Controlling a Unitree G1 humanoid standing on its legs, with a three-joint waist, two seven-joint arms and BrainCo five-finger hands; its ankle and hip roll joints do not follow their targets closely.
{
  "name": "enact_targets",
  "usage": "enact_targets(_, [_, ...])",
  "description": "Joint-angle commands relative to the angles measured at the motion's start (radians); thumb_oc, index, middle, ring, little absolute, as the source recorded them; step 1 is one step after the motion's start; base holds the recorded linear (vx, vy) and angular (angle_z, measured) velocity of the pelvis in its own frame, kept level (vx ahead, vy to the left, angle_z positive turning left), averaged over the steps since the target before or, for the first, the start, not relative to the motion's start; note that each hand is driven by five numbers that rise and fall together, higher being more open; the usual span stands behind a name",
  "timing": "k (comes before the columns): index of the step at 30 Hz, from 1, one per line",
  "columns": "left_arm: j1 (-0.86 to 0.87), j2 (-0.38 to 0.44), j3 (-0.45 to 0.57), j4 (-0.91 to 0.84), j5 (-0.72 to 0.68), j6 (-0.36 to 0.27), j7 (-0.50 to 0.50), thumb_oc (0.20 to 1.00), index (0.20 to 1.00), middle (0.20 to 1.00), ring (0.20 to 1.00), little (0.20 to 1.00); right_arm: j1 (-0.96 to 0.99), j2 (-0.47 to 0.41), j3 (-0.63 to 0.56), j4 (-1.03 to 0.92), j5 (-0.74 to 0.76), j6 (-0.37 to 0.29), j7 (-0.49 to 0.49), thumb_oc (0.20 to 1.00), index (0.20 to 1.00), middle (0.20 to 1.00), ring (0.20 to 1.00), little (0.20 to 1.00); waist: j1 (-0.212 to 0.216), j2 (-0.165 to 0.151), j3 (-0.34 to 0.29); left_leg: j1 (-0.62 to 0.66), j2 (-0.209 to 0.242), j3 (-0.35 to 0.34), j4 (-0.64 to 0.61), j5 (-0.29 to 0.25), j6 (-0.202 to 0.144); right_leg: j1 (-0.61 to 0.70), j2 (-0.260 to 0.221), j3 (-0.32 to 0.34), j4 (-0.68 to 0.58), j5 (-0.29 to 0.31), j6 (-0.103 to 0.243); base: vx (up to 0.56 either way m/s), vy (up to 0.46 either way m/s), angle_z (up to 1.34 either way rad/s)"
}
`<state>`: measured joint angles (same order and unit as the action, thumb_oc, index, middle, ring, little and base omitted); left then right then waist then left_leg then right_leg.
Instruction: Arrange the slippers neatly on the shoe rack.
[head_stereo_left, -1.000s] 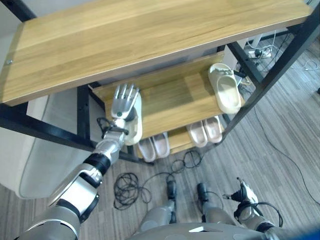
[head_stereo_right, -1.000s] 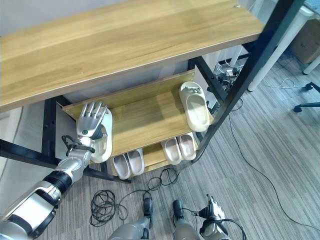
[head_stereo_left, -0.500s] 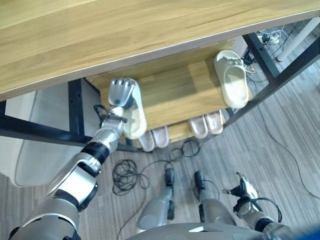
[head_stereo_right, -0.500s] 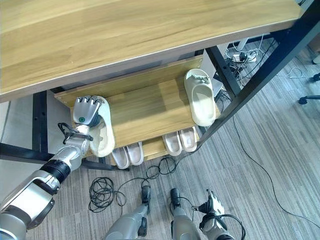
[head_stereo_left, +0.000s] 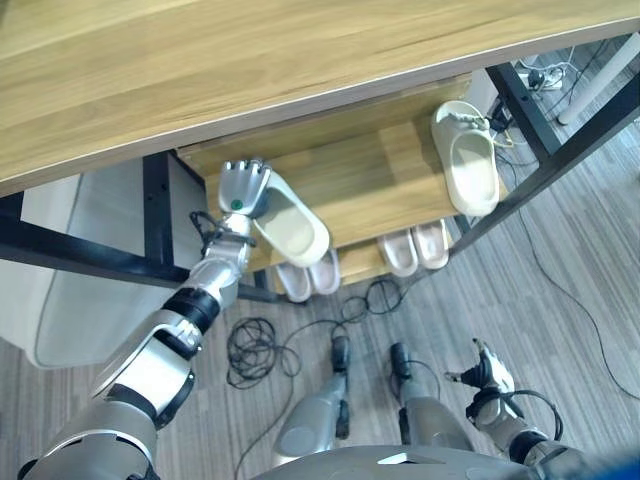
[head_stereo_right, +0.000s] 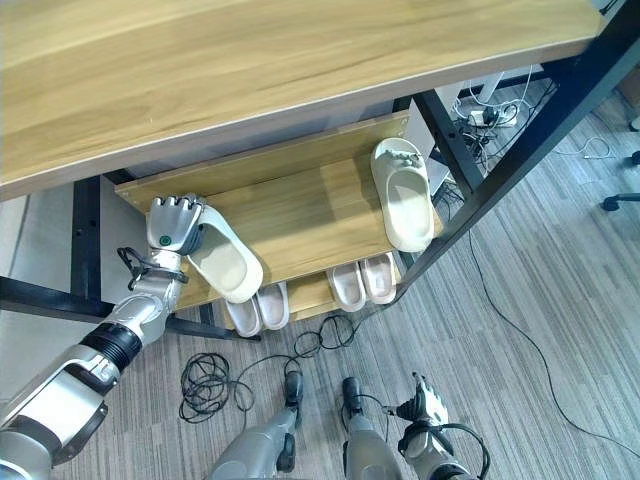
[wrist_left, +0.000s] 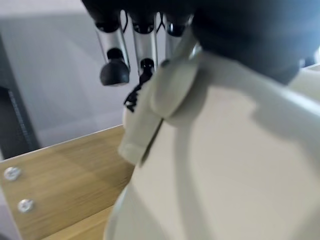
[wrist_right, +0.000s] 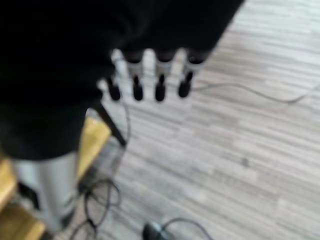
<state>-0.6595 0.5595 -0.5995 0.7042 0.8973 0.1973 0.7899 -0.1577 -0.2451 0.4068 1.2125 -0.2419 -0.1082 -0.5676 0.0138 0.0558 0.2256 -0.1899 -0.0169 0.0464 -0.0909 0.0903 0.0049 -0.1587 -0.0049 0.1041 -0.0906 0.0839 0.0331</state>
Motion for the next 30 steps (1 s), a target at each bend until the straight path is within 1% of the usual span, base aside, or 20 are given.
enact_targets(1, [-0.038, -0.02, 0.001, -0.011, 0.032, -0.01, 0.03, 0.2, 0.2, 0.2, 0.2, 0.2, 0.003, -0.017, 0.005, -0.016, -0.018, -0.004, -0.027, 1.0, 1.0, 1.0, 1.0, 1.0, 0.002, 0.016, -0.034, -0.04, -0.031, -0.063, 0.052, -0.06, 0.005, -0.006, -0.03, -0.032, 0.092, -0.111, 0.067, 0.0, 0.0, 0.0])
enact_targets(3, [-0.063, -0.058, -0.022, -0.002, 0.025, -0.012, 0.039, 0.2, 0.2, 0.2, 0.2, 0.2, -0.004, -0.018, 0.01, -0.007, -0.016, -0.002, -0.035, 1.0, 1.0, 1.0, 1.0, 1.0, -0.005, 0.021, -0.032, -0.047, -0.032, -0.06, 0.055, -0.059, 0.007, -0.015, -0.031, -0.03, 0.093, -0.108, 0.065, -0.04, -0.005, 0.01])
enact_targets(7, [-0.088, -0.078, -0.043, 0.007, 0.025, -0.009, 0.041, 0.2, 0.2, 0.2, 0.2, 0.2, -0.01, -0.021, 0.008, 0.001, -0.011, 0.001, -0.04, 1.0, 1.0, 1.0, 1.0, 1.0, -0.008, 0.026, -0.031, -0.054, -0.032, -0.06, 0.055, -0.058, 0.007, -0.024, -0.03, -0.027, 0.096, -0.105, 0.065, -0.01, 0.002, -0.01])
enact_targets(8, [-0.143, -0.119, -0.083, 0.049, 0.019, -0.006, 0.043, 0.2, 0.2, 0.2, 0.2, 0.2, -0.025, -0.027, 0.01, 0.01, -0.003, 0.005, -0.048, 1.0, 1.0, 1.0, 1.0, 1.0, -0.018, 0.036, -0.024, -0.063, -0.034, -0.059, 0.053, -0.052, 0.008, -0.038, -0.029, -0.021, 0.1, -0.103, 0.066, -0.06, 0.014, -0.02])
enact_targets(9, [-0.166, -0.133, -0.098, 0.067, 0.015, -0.005, 0.046, 0.2, 0.2, 0.2, 0.2, 0.2, -0.032, -0.031, 0.011, 0.012, 0.0, 0.005, -0.052, 1.0, 1.0, 1.0, 1.0, 1.0, -0.024, 0.04, -0.019, -0.069, -0.034, -0.056, 0.052, -0.05, 0.008, -0.046, -0.029, -0.02, 0.105, -0.102, 0.066, -0.06, 0.014, 0.02])
enact_targets(13, [-0.214, -0.157, -0.128, 0.108, 0.008, -0.003, 0.047, 0.2, 0.2, 0.2, 0.2, 0.2, -0.042, -0.038, 0.01, 0.017, 0.004, 0.006, -0.056, 1.0, 1.0, 1.0, 1.0, 1.0, -0.03, 0.049, -0.011, -0.08, -0.035, -0.049, 0.05, -0.045, 0.009, -0.063, -0.028, -0.015, 0.114, -0.102, 0.066, -0.02, 0.014, -0.05])
enact_targets(15, [-0.271, -0.179, -0.169, 0.157, 0.001, -0.006, 0.045, 0.2, 0.2, 0.2, 0.2, 0.2, -0.05, -0.046, 0.013, 0.03, 0.007, 0.009, -0.064, 1.0, 1.0, 1.0, 1.0, 1.0, -0.044, 0.06, 0.003, -0.092, -0.039, -0.044, 0.043, -0.038, 0.009, -0.083, -0.028, -0.008, 0.126, -0.102, 0.067, -0.03, 0.032, -0.15])
enact_targets(17, [-0.311, -0.182, -0.19, 0.183, -0.002, -0.006, 0.042, 0.2, 0.2, 0.2, 0.2, 0.2, -0.056, -0.05, 0.009, 0.041, 0.015, 0.011, -0.07, 1.0, 1.0, 1.0, 1.0, 1.0, -0.053, 0.066, 0.01, -0.1, -0.04, -0.039, 0.04, -0.034, 0.009, -0.096, -0.03, -0.008, 0.131, -0.101, 0.069, 0.0, 0.034, -0.05])
enact_targets(18, [-0.361, -0.179, -0.227, 0.21, 0.006, -0.009, 0.028, 0.2, 0.2, 0.2, 0.2, 0.2, -0.061, -0.055, 0.004, 0.054, 0.028, 0.01, -0.077, 1.0, 1.0, 1.0, 1.0, 1.0, -0.062, 0.074, 0.016, -0.111, -0.041, -0.033, 0.039, -0.031, 0.008, -0.111, -0.034, -0.004, 0.132, -0.097, 0.071, 0.0, 0.0, 0.0])
enact_targets(20, [-0.379, -0.174, -0.238, 0.22, 0.008, -0.009, 0.026, 0.2, 0.2, 0.2, 0.2, 0.2, -0.065, -0.057, 0.002, 0.056, 0.032, 0.009, -0.079, 1.0, 1.0, 1.0, 1.0, 1.0, -0.064, 0.075, 0.018, -0.116, -0.042, -0.031, 0.038, -0.03, 0.008, -0.118, -0.035, -0.002, 0.133, -0.096, 0.071, 0.0, 0.0, 0.0])
enact_targets(21, [-0.416, -0.161, -0.256, 0.238, 0.008, -0.008, 0.023, 0.2, 0.2, 0.2, 0.2, 0.2, -0.072, -0.062, 0.0, 0.059, 0.04, 0.009, -0.08, 1.0, 1.0, 1.0, 1.0, 1.0, -0.067, 0.078, 0.021, -0.124, -0.044, -0.027, 0.036, -0.028, 0.007, -0.126, -0.037, 0.0, 0.134, -0.094, 0.073, 0.01, 0.0, -0.1])
enact_targets(30, [-0.538, -0.137, -0.291, 0.252, 0.002, 0.009, 0.024, 0.2, 0.2, 0.2, 0.2, 0.2, -0.078, -0.063, -0.002, 0.057, 0.061, 0.006, -0.095, 1.0, 1.0, 1.0, 1.0, 1.0, -0.085, 0.084, 0.042, -0.154, -0.05, -0.013, 0.036, -0.027, 0.005, -0.163, -0.043, 0.001, 0.143, -0.089, 0.078, 0.02, 0.003, -0.06])
